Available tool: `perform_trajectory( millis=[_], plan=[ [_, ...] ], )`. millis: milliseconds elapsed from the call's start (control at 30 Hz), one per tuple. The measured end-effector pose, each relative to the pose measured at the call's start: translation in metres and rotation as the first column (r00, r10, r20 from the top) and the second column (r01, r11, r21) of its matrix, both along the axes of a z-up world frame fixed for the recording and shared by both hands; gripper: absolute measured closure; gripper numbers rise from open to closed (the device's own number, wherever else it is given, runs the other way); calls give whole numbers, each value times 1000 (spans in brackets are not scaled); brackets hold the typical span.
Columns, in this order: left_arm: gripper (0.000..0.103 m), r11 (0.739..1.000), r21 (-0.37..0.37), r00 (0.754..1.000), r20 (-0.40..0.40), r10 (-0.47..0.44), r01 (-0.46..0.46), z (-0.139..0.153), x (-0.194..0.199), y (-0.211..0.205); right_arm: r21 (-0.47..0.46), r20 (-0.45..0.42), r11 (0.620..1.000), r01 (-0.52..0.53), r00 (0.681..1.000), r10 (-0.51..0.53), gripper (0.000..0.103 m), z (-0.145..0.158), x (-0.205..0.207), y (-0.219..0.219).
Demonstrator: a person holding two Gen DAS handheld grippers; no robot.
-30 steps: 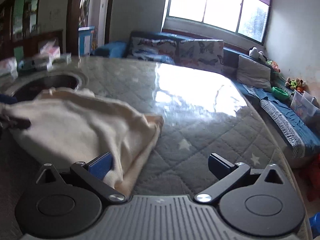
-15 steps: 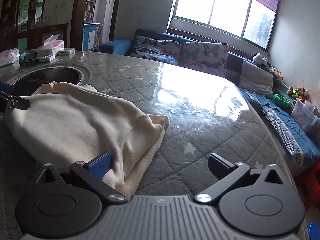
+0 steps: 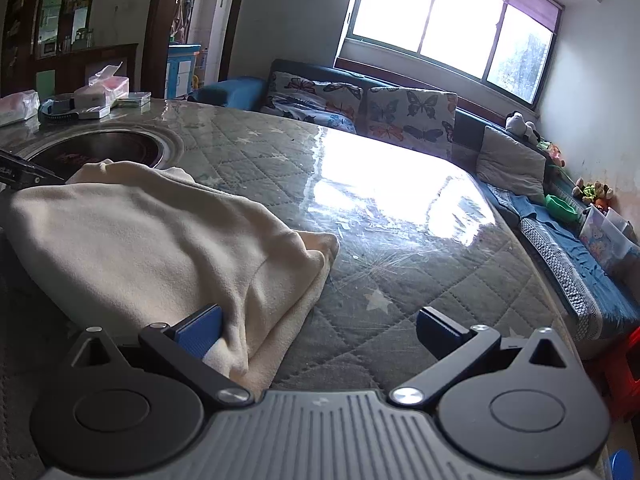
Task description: Fold clothes
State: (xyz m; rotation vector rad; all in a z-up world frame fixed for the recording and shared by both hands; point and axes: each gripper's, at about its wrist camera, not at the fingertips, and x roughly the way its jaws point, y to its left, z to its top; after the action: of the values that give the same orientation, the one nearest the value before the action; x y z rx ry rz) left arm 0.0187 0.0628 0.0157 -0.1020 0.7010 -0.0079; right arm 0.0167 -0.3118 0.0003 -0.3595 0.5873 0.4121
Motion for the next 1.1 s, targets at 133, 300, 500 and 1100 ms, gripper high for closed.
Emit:
perform_trajectory(
  millis=[133,300,500,1100],
  plan=[
    [71,1000,7,1000,7,-27,27,0,9,-5,-5,0,1000,-5,1000,5,0,0,1,1],
    [96,998,47,999,24,-47,46,-2,16,-10,-24,12,1000,-11,1000,12,0,0,0,4],
    [98,989,147,997,70,-32,21,-5,17,-16,-31,14,999,-22,1000,23,0,-1,1,6],
    [94,983,142,990,61,-130,120,8,36,-41,-76,-7,996,41,999,-41,2,2,79,22]
  ],
)
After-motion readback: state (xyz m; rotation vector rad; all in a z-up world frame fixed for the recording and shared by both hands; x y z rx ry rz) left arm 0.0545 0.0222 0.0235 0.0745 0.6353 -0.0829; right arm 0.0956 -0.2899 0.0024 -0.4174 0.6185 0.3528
